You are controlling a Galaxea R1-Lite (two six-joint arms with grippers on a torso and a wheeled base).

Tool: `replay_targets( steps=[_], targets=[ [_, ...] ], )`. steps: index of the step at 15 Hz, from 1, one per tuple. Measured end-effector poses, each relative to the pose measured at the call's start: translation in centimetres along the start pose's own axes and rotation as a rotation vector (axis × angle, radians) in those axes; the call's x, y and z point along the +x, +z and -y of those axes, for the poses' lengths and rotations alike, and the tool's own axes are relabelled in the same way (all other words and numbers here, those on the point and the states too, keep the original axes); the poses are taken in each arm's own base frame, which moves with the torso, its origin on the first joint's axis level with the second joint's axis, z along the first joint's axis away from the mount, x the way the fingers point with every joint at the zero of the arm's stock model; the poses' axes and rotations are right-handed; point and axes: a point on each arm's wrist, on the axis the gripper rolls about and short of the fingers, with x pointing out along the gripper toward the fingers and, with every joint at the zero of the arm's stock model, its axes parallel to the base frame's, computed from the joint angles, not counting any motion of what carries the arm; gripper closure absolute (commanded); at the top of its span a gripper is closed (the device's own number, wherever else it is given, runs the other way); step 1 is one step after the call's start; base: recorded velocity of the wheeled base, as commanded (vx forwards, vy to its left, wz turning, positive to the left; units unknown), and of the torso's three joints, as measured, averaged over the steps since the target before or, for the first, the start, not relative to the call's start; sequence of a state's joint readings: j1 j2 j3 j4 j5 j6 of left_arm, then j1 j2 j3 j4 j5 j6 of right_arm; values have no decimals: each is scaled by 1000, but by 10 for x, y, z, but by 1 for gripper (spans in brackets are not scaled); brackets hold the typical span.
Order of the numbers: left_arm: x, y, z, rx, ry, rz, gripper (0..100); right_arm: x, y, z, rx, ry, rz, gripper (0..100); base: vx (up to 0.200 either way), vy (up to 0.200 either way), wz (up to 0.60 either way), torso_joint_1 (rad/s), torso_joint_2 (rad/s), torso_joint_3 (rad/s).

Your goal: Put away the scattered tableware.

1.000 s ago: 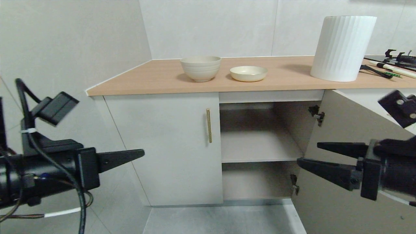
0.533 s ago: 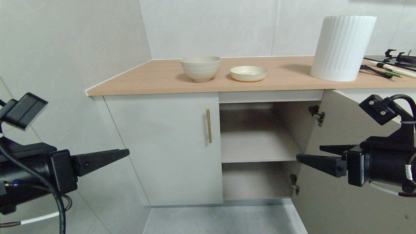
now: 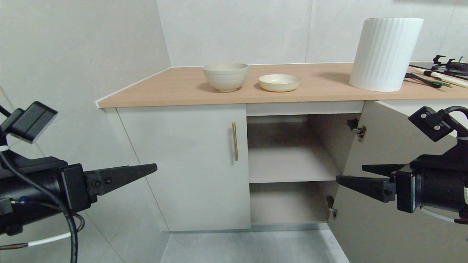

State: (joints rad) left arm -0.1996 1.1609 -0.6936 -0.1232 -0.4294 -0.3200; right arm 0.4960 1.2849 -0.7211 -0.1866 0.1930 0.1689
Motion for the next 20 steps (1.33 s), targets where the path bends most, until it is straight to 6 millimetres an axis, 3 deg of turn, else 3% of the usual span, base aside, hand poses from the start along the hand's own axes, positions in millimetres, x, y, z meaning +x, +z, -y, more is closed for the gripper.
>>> replay_targets(
  steps=[7, 20],
  targets=[
    [1, 0, 0, 2, 0, -1, 0, 3, -3, -3, -5, 18, -16, 0, 0, 0, 0, 0, 0, 0],
    [3, 0, -2, -2, 2, -11, 0, -6, -9, -6, -5, 25, -57, 0, 185, 0, 0, 5, 3, 3]
  ],
)
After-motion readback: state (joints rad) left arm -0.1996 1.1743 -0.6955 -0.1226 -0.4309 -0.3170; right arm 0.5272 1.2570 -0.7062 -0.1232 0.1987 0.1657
